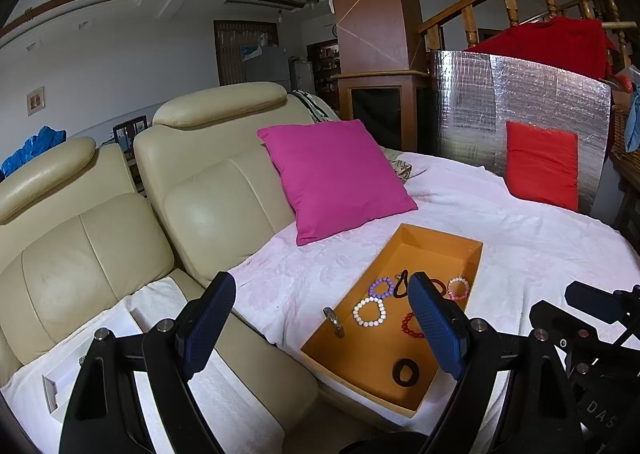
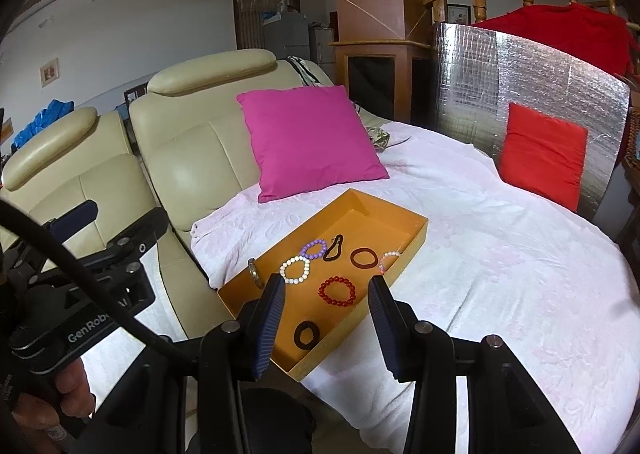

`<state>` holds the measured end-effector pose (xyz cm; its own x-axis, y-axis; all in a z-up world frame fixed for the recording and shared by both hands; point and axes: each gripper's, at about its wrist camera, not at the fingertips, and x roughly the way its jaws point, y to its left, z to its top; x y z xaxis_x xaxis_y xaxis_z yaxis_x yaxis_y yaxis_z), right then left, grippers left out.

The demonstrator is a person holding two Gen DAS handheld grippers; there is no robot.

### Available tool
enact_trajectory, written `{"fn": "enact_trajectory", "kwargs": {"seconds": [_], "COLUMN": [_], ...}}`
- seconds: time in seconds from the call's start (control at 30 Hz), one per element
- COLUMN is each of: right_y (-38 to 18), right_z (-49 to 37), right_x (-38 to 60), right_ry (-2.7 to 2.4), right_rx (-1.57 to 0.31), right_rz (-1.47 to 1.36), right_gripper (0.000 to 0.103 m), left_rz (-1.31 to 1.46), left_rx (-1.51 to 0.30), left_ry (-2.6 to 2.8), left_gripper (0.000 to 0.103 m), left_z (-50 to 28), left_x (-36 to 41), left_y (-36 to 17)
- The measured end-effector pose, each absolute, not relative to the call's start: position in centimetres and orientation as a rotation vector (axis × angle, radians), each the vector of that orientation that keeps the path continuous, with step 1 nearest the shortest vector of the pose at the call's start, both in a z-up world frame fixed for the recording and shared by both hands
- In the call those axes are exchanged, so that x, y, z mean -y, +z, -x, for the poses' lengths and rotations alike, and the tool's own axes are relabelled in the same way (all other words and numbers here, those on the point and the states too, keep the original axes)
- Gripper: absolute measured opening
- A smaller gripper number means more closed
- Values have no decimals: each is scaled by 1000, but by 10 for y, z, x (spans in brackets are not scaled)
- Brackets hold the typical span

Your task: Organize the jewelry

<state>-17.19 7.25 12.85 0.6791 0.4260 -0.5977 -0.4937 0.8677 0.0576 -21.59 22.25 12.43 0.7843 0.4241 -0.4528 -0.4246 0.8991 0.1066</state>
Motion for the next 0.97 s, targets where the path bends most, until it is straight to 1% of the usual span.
{"fn": "enact_trajectory", "kwargs": {"seconds": [0.43,0.77,0.87,0.97], "right_y": [113,98,93,85], "right_z": [147,117,107,91], "right_x": [-89,-93,-82,-51], "right_ry": [516,510,491,434], "right_rx": [-665,-687,-680,-681], "right_rz": [146,114,76,17], "right_gripper": [47,47,47,47], "left_rz": [-8,-45,-80,-113], "left_rx": [-521,-549,-547,-559], "left_ry": [454,456,432,335], "left_gripper": [88,88,88,88], "left_z": [189,161,146,121], "left_x": [-232,-231,-217,-185], "left_y": [110,97,93,89]}}
